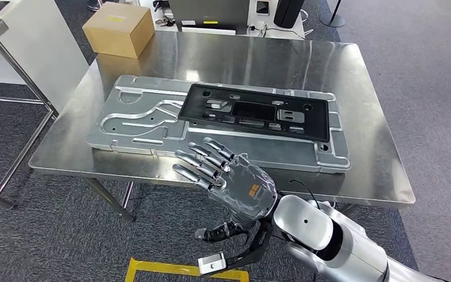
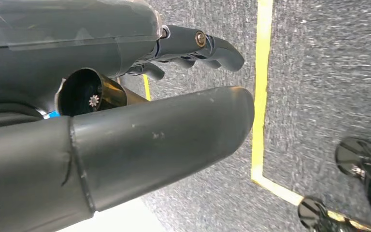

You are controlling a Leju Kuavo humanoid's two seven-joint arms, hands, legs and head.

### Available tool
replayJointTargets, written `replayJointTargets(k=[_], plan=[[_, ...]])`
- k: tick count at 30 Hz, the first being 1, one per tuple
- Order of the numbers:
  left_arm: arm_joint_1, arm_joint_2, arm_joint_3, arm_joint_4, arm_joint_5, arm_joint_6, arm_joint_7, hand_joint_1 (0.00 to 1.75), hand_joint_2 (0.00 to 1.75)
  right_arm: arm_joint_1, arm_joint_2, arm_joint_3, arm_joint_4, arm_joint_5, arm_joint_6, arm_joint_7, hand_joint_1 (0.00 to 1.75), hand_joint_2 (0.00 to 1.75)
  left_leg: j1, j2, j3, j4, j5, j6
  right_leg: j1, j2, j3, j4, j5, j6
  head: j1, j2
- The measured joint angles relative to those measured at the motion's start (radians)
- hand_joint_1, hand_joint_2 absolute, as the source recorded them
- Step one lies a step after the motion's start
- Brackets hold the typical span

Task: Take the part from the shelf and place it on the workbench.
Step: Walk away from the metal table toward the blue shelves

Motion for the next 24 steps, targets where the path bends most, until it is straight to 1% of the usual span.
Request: replayJointTargets(k=[1,2,3,4,5,6,7,8,9,10,11,12,13,14,15,16,17,18,19,20,21,22,23,24], plan=[[0.0,-0.001,-0.001,0.001,-0.001,-0.001,-0.001,0.0,0.0,0.001,-0.003,0.0,-0.004,0.0,0.001,0.001,0.0,0.0,-0.001,0.0,-0.01,0.007,0.006,-0.004,0.002,-0.001,0.05,-0.075,0.008,-0.003,0.0,0.0],[-0.001,-0.001,-0.001,0.002,-0.002,-0.001,-0.003,0.0,0.0,0.003,-0.006,0.0,-0.008,0.0,0.002,0.002,0.0,0.0,-0.002,-0.001,-0.016,0.01,0.012,-0.009,0.004,-0.001,0.084,-0.13,0.01,-0.009,0.0,0.0],[0.0,-0.002,-0.003,0.002,-0.005,-0.001,-0.006,0.0,0.0,0.008,-0.011,-0.001,-0.011,-0.001,0.003,0.004,0.0,0.0,-0.003,-0.001,-0.018,0.012,0.018,-0.015,0.006,-0.001,0.102,-0.162,0.005,-0.014,0.0,0.0],[0.0,-0.003,-0.005,0.002,-0.011,-0.001,-0.011,0.0,0.0,0.017,-0.017,-0.002,-0.012,-0.003,0.004,0.007,0.0,0.0,-0.004,-0.002,-0.019,0.01,0.026,-0.02,0.009,0.0,0.103,-0.172,0.006,-0.021,0.0,0.0],[0.003,-0.004,-0.009,0.002,-0.02,-0.001,-0.02,0.0,0.0,0.035,-0.026,-0.006,-0.013,-0.01,0.003,0.012,0.0,0.0,-0.004,-0.003,-0.019,0.007,0.034,-0.026,0.007,-0.001,0.098,-0.173,0.014,-0.028,0.0,0.0],[0.005,-0.007,-0.015,0.002,-0.031,-0.001,-0.03,0.0,0.0,0.063,-0.037,-0.013,-0.013,-0.02,0.001,0.021,0.0,0.0,-0.003,-0.005,-0.022,0.009,0.03,-0.031,0.005,-0.004,0.093,-0.179,0.022,-0.036,0.001,0.0],[0.009,-0.011,-0.022,0.002,-0.043,0.001,-0.04,0.0,0.0,0.102,-0.047,-0.023,-0.012,-0.032,-0.003,0.032,0.0,0.0,-0.003,-0.007,-0.028,0.021,0.007,-0.036,0.003,-0.008,0.086,-0.182,0.034,-0.045,0.0,0.0],[0.014,-0.016,-0.03,0.002,-0.054,0.002,-0.05,0.0,0.0,0.15,-0.058,-0.038,-0.011,-0.042,-0.011,0.043,0.0,0.0,-0.002,-0.008,-0.038,0.051,-0.034,-0.04,0.001,-0.012,0.077,-0.186,0.046,-0.052,0.0,0.0],[0.018,-0.023,-0.036,0.0,-0.061,0.002,-0.057,0.0,0.0,0.204,-0.068,-0.055,-0.008,-0.047,-0.022,0.048,0.0,0.0,0.0,-0.008,-0.05,0.102,-0.091,-0.044,0.0,-0.015,0.064,-0.187,0.057,-0.056,0.0,0.0],[0.022,-0.03,-0.041,-0.004,-0.067,-0.001,-0.063,0.0,0.0,0.26,-0.076,-0.076,-0.003,-0.048,-0.034,0.048,0.0,0.0,0.002,-0.008,-0.062,0.164,-0.144,-0.048,0.0,-0.017,0.05,-0.186,0.068,-0.058,-0.001,0.0],[0.025,-0.039,-0.044,-0.013,-0.07,-0.008,-0.068,0.0,0.0,0.317,-0.083,-0.097,0.002,-0.048,-0.043,0.044,0.0,0.0,0.004,-0.008,-0.068,0.226,-0.178,-0.052,0.0,-0.018,0.036,-0.185,0.078,-0.057,-0.001,0.0],[0.028,-0.05,-0.046,-0.026,-0.072,-0.018,-0.072,0.0,0.0,0.375,-0.087,-0.122,0.009,-0.056,-0.048,0.044,0.0,0.0,0.005,-0.008,-0.065,0.27,-0.186,-0.055,0.001,-0.019,0.021,-0.183,0.088,-0.055,-0.001,0.0],[0.029,-0.061,-0.047,-0.044,-0.073,-0.032,-0.075,0.0,0.0,0.434,-0.089,-0.149,0.017,-0.076,-0.051,0.05,0.0,0.0,0.006,-0.008,-0.048,0.285,-0.17,-0.056,0.0,-0.021,0.007,-0.179,0.098,-0.052,-0.001,0.0],[0.03,-0.074,-0.047,-0.065,-0.074,-0.046,-0.075,0.0,0.0,0.495,-0.089,-0.178,0.028,-0.11,-0.057,0.063,0.0,0.0,0.007,-0.008,-0.014,0.264,-0.142,-0.056,0.0,-0.022,-0.006,-0.175,0.105,-0.048,-0.001,0.0],[0.03,-0.088,-0.047,-0.089,-0.074,-0.063,-0.073,0.0,0.0,0.557,-0.09,-0.209,0.044,-0.155,-0.074,0.077,0.0,0.0,0.007,-0.01,0.038,0.208,-0.12,-0.054,-0.001,-0.023,-0.019,-0.17,0.112,-0.043,-0.001,0.0],[0.03,-0.102,-0.047,-0.113,-0.075,-0.078,-0.07,0.0,0.0,0.614,-0.09,-0.236,0.063,-0.198,-0.102,0.089,0.0,0.0,0.006,-0.013,0.099,0.129,-0.117,-0.051,-0.001,-0.024,-0.03,-0.163,0.118,-0.038,-0.001,0.0],[0.031,-0.116,-0.046,-0.137,-0.075,-0.091,-0.067,0.0,0.0,0.664,-0.091,-0.259,0.084,-0.231,-0.135,0.095,0.0,0.0,0.004,-0.018,0.15,0.057,-0.126,-0.045,-0.001,-0.023,-0.037,-0.158,0.124,-0.031,-0.001,0.0],[0.031,-0.129,-0.046,-0.157,-0.075,-0.102,-0.064,0.0,0.0,0.703,-0.093,-0.276,0.104,-0.254,-0.165,0.099,0.0,0.0,0.001,-0.021,0.183,0.003,-0.141,-0.038,-0.001,-0.022,-0.041,-0.155,0.131,-0.025,0.0,0.0],[0.032,-0.139,-0.046,-0.175,-0.075,-0.109,-0.063,0.0,0.0,0.732,-0.095,-0.287,0.12,-0.268,-0.186,0.103,0.0,0.0,-0.002,-0.023,0.197,-0.024,-0.153,-0.031,-0.001,-0.02,-0.043,-0.155,0.138,-0.018,0.0,0.0],[0.032,-0.147,-0.045,-0.191,-0.076,-0.114,-0.061,0.0,0.0,0.754,-0.099,-0.294,0.134,-0.275,-0.198,0.109,0.0,0.0,-0.004,-0.021,0.194,-0.029,-0.151,-0.021,-0.002,-0.018,-0.043,-0.158,0.148,-0.01,0.001,0.0],[0.032,-0.155,-0.045,-0.204,-0.076,-0.118,-0.06,0.0,0.0,0.771,-0.103,-0.297,0.145,-0.28,-0.204,0.116,0.0,0.0,-0.004,-0.017,0.189,-0.031,-0.142,-0.011,-0.004,-0.015,-0.044,-0.158,0.149,-0.004,0.001,0.0],[0.031,-0.162,-0.045,-0.216,-0.077,-0.12,-0.059,0.0,0.0,0.785,-0.107,-0.299,0.153,-0.285,-0.205,0.124,0.0,0.0,-0.004,-0.013,0.181,-0.033,-0.132,0.001,-0.006,-0.011,-0.05,-0.148,0.131,0.002,0.001,0.0],[0.03,-0.167,-0.045,-0.227,-0.078,-0.122,-0.058,0.0,0.0,0.796,-0.11,-0.3,0.16,-0.288,-0.204,0.129,0.0,0.0,-0.003,-0.008,0.17,-0.035,-0.119,0.012,-0.008,-0.008,-0.059,-0.121,0.092,0.007,0.001,0.0],[0.029,-0.172,-0.045,-0.236,-0.078,-0.123,-0.058,0.0,0.0,0.803,-0.112,-0.302,0.166,-0.291,-0.204,0.134,0.0,0.0,-0.004,-0.004,0.156,-0.036,-0.106,0.021,-0.01,-0.006,-0.073,-0.074,0.037,0.01,0.001,0.0]])
